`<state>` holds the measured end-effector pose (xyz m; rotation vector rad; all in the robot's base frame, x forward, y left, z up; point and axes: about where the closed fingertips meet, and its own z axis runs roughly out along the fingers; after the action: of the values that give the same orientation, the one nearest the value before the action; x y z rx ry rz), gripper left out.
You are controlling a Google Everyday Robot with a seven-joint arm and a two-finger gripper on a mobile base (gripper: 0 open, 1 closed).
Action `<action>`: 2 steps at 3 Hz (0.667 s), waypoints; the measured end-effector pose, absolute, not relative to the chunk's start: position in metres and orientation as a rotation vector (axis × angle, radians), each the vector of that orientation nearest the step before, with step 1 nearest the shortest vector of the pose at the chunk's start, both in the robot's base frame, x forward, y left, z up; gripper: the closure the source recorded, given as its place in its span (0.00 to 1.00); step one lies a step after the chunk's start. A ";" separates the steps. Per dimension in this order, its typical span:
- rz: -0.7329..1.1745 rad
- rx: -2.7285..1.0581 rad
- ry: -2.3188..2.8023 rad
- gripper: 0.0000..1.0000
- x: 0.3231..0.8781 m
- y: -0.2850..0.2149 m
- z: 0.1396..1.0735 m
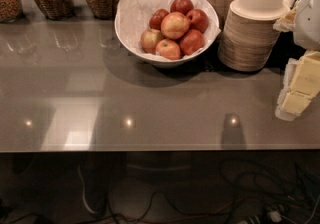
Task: Pick apple from white bowl
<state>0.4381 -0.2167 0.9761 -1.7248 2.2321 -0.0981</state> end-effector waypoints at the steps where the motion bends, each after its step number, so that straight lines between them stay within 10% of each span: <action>1: -0.098 -1.725 2.232 0.00 0.438 -0.217 0.976; 2: -0.078 -1.679 2.183 0.00 0.447 -0.209 0.970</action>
Offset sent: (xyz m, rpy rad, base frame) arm 0.0312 0.0253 -0.0261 0.1893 -0.1454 0.0007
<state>0.4468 -0.2090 0.9696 -1.6787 2.1827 -0.0776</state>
